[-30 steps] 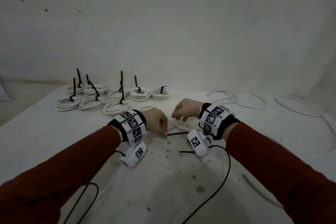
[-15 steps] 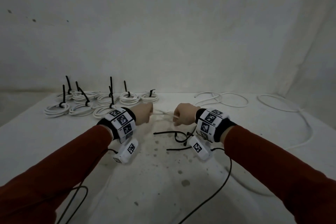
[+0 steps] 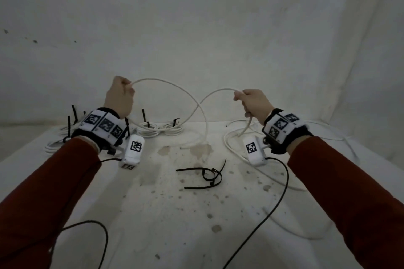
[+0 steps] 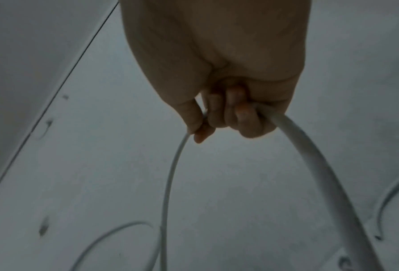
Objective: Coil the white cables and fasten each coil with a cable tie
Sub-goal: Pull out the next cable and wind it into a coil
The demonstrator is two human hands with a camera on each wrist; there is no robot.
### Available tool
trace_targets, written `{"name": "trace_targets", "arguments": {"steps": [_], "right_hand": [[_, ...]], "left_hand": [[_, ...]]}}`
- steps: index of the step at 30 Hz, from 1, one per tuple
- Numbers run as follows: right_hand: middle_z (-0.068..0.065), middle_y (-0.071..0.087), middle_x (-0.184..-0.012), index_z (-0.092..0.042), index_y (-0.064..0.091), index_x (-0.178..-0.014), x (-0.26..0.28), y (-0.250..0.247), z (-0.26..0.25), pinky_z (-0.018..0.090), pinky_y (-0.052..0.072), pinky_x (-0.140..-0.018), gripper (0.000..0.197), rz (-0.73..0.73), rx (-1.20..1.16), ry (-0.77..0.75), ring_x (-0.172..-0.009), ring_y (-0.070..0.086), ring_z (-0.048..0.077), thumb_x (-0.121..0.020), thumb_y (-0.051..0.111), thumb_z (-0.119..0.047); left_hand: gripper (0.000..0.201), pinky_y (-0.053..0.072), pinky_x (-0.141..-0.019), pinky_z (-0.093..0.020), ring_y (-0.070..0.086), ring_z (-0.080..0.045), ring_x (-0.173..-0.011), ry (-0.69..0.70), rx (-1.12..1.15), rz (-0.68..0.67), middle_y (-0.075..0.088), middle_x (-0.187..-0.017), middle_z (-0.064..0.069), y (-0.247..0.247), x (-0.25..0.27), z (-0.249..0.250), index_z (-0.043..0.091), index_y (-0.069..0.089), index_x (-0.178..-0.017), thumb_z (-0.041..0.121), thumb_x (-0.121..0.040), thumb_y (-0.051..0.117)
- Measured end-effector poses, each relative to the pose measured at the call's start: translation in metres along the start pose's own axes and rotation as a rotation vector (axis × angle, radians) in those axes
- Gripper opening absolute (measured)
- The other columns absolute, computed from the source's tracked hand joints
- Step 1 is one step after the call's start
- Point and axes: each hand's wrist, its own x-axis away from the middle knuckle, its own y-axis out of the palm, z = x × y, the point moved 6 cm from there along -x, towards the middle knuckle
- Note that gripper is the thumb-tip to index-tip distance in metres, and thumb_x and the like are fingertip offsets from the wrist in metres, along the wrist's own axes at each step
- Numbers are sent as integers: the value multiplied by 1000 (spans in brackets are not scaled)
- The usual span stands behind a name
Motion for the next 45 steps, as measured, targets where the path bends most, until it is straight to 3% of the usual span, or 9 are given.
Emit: {"name": "trace_targets", "arguments": {"steps": [9,13,16,21,27,30,34,40,45], "right_hand": [[-7,25,-47,-18,60,-97,9,-11,-40,18,23,-41,25,-198,-667,52,-40,21,9,-100,42,-35],[-7,23,-41,-12,57,-87,9,-1,-46,17,19,-37,31,-235,-748,113,-35,18,8,-101,36,-29],[-5,28,-41,-7,55,-82,12,8,-52,18,23,-38,24,-287,-857,160,-35,23,10,-88,34,-14],[-6,29,-45,-18,62,-102,23,28,-60,21,30,-45,27,-370,-755,103,-40,26,10,-101,38,-31],[-5,28,-45,-6,57,-86,38,58,-75,22,27,-43,28,-510,-890,154,-41,25,10,-93,35,-21],[-4,33,-49,-5,56,-87,48,65,-94,22,30,-46,18,-578,-1014,114,-45,28,11,-80,40,-12],[-4,41,-54,-7,57,-100,52,59,-116,23,37,-50,18,-615,-1143,4,-49,35,12,-92,42,-15],[-4,37,-51,-4,55,-102,40,18,-126,20,32,-41,23,-525,-1420,-76,-43,31,10,-95,39,-20],[0,60,-64,-4,56,-93,32,-13,-123,22,46,-53,14,-324,-1611,-226,-49,48,12,-80,53,-2]], "left_hand": [[30,41,-41,-21,42,-19,-46,-517,436,16,50,-67,-13,4,14,-59,13,36,-70,-1,-96,27],[22,49,-72,-28,64,-20,-81,-504,148,-169,67,-105,-14,9,30,-75,9,59,-87,13,-99,41],[32,43,-85,-22,60,-14,-110,-374,-491,-312,64,-119,4,10,42,-76,19,61,-110,42,-96,43],[55,45,-83,-33,56,-32,-107,-457,-462,-316,55,-127,-22,9,47,-84,-5,46,-126,41,-95,48],[120,33,-102,-34,43,-18,-126,-153,162,-590,42,-142,1,43,66,10,21,21,-146,89,-52,51],[105,38,-101,-33,54,-12,-116,-104,266,-714,53,-132,3,68,80,35,22,18,-144,71,-65,66],[16,45,-95,-41,64,-24,-92,18,258,-654,68,-93,-6,87,87,46,13,51,-110,20,-96,52],[29,45,-47,-22,42,-11,-49,-88,413,-554,41,-61,2,65,78,42,10,55,-78,16,-101,39],[24,34,-50,-14,41,-4,-47,265,-24,-380,43,-56,8,29,64,54,16,64,-80,21,-98,48]]}}
